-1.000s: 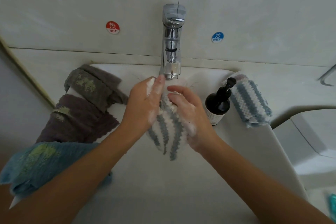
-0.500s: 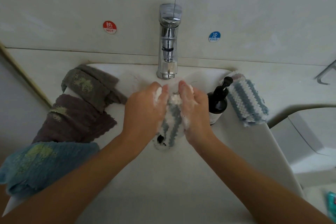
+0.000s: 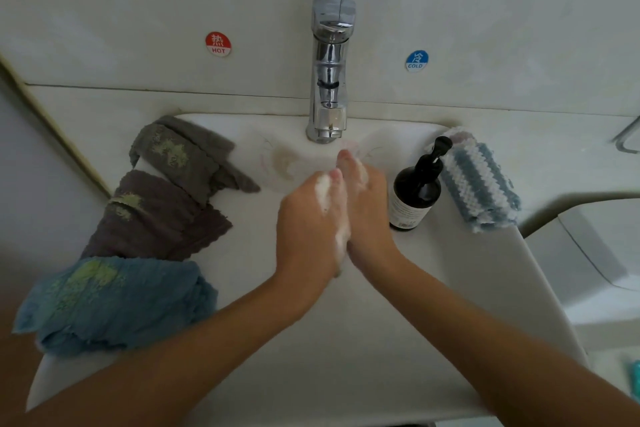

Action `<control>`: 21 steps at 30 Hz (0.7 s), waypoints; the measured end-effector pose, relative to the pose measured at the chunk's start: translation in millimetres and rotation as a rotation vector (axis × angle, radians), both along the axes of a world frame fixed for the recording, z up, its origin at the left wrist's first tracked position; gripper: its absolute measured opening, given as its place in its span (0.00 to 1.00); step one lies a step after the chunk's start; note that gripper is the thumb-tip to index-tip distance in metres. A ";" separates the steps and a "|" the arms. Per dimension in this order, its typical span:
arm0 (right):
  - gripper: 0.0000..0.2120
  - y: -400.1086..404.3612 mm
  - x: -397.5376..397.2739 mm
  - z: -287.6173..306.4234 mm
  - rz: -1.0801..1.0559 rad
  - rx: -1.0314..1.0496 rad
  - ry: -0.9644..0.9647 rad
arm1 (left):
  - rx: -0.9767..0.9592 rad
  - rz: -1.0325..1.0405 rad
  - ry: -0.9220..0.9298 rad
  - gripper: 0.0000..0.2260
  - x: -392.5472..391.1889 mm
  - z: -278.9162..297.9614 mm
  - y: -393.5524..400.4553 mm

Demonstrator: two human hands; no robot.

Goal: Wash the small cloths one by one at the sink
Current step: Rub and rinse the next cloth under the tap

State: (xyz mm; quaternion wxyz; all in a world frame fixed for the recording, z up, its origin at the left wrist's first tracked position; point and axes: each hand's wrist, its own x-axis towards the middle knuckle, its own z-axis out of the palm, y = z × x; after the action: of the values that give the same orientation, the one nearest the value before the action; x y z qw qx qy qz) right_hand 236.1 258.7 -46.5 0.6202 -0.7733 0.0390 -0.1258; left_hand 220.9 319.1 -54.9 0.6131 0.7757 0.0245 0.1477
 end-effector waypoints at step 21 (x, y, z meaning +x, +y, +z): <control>0.20 -4.4 -6.5 0.4 -0.031 0.130 0.070 | 0.004 -0.052 0.068 0.17 4.6 0.2 -6.3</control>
State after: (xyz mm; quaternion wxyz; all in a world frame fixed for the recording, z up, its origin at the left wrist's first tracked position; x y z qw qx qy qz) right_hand 229.6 254.4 -46.1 0.6655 -0.7345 0.0806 -0.1053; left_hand 225.5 312.8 -54.7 0.6141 0.7818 0.0252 0.1052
